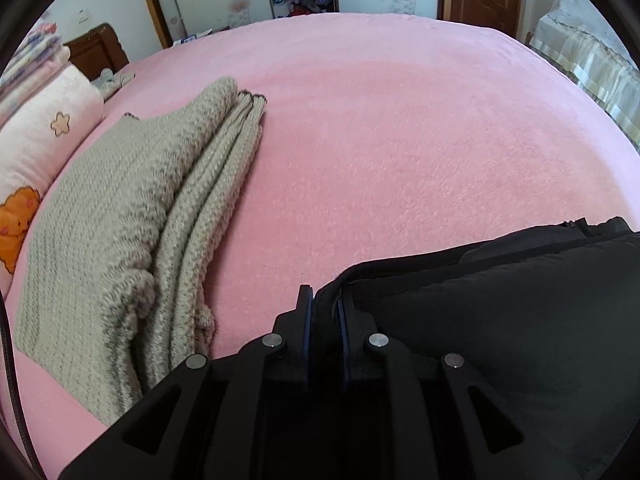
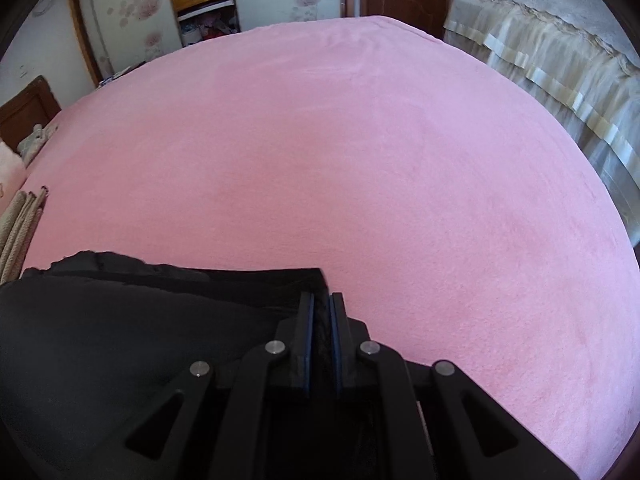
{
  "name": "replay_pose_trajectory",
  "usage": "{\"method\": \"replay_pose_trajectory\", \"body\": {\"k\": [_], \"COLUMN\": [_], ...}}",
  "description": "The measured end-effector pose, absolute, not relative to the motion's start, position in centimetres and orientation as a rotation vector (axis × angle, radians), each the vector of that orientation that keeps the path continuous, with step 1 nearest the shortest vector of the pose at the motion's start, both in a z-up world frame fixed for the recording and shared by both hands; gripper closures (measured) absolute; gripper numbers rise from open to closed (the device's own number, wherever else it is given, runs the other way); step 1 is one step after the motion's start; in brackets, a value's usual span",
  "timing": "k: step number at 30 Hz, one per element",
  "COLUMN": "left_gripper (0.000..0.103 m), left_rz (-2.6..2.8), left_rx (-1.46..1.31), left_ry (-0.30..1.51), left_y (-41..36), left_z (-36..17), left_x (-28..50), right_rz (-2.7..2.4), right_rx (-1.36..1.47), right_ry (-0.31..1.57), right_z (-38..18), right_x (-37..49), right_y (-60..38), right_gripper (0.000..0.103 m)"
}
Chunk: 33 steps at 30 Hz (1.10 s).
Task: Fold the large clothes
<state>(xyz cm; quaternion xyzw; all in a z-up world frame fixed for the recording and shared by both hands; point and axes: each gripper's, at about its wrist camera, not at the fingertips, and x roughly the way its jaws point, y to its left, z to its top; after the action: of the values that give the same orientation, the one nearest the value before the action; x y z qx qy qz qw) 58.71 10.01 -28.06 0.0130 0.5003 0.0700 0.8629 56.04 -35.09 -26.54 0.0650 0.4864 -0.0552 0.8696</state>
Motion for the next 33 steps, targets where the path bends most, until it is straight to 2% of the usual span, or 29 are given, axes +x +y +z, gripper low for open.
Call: {"method": "replay_pose_trajectory", "body": {"k": [2, 4, 6, 12, 14, 16, 18, 21, 26, 30, 33], "left_gripper": [0.087, 0.069, 0.061, 0.057, 0.054, 0.044, 0.04, 0.039, 0.038, 0.038, 0.038], "left_rz": [0.139, 0.131, 0.152, 0.134, 0.144, 0.143, 0.134, 0.097, 0.033, 0.028, 0.056], "left_rx": [0.039, 0.053, 0.059, -0.071, -0.082, -0.085, -0.083, -0.063, -0.108, -0.159, -0.187], "left_ry": [1.051, 1.044, 1.034, 0.98, 0.926, 0.875, 0.82, 0.779, 0.767, 0.761, 0.752], "left_y": [9.4, 9.0, 8.1, 9.0, 8.9, 8.7, 7.5, 4.9, 1.3, -1.0, -2.3], "left_z": [-27.7, -27.3, -26.5, -21.9, -19.1, -16.8, -14.0, -10.8, -8.7, -9.5, -11.4], "left_x": [58.3, 57.7, 56.4, 53.8, 52.3, 50.9, 48.7, 45.5, 40.9, 38.4, 36.9], "right_rz": [-0.113, -0.109, -0.095, -0.062, -0.062, -0.053, -0.045, -0.013, 0.067, 0.105, 0.121], "right_rx": [0.139, 0.112, 0.109, 0.216, 0.221, 0.218, 0.202, 0.185, 0.18, 0.147, 0.107], "right_ry": [1.014, 1.005, 0.995, 0.932, 0.892, 0.854, 0.819, 0.764, 0.719, 0.672, 0.645], "right_z": [-26.5, -26.1, -25.4, -21.0, -18.9, -16.3, -13.8, -10.3, -7.0, -6.3, -7.5], "right_x": [55.8, 55.4, 54.9, 52.3, 50.8, 49.0, 47.1, 44.3, 40.8, 38.2, 36.2], "right_y": [-35.0, -34.3, -34.1, -35.7, -36.0, -35.8, -35.3, -34.0, -30.6, -26.7, -23.7], "right_gripper": [0.096, 0.096, 0.096, 0.094, 0.09, 0.076, 0.069, 0.064, 0.064, 0.062, 0.053]}}
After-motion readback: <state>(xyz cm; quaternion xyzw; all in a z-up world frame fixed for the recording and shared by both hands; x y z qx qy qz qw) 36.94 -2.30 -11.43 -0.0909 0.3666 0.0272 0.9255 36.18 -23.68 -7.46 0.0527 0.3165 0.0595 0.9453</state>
